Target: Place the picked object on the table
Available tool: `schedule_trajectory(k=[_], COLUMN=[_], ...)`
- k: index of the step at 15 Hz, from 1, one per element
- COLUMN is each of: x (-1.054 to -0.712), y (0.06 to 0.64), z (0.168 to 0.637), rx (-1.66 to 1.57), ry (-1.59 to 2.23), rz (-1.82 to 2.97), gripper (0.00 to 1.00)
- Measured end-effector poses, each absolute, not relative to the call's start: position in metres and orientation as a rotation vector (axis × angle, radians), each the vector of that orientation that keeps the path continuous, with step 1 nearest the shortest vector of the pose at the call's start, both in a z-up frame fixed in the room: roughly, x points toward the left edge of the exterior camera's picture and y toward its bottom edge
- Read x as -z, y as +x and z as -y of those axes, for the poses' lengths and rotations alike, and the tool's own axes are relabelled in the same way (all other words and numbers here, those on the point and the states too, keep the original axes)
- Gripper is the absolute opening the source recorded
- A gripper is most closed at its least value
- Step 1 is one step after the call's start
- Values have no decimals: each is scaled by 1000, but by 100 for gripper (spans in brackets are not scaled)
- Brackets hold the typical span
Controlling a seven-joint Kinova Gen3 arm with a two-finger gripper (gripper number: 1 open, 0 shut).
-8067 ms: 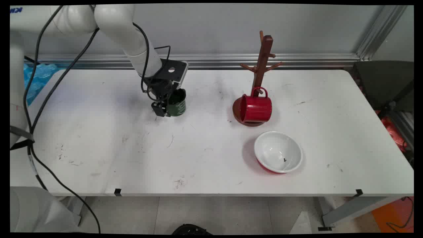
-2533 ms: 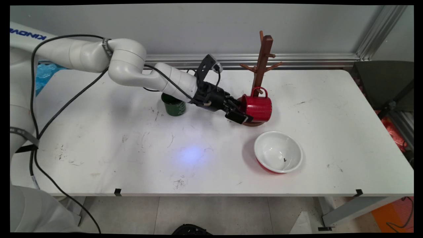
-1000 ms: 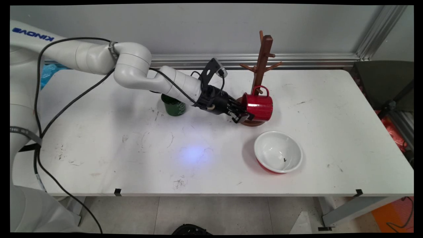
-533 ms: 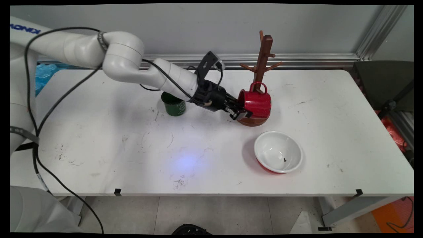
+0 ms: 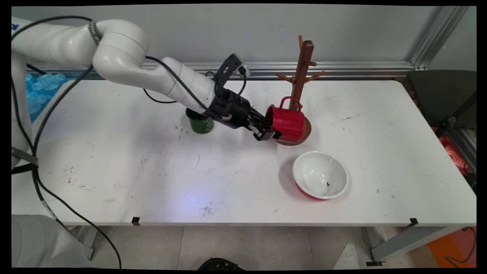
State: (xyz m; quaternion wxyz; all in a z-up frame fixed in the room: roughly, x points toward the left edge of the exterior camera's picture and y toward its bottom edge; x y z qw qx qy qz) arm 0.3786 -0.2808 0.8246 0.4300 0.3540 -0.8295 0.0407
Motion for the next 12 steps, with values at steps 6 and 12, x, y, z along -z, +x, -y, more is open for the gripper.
schedule_trajectory(k=[6,12], x=[-846,-864], y=[385,399], z=[263,252], rx=[-78,-93], ry=[876,816], rz=[2105,2252], gripper=[0,0])
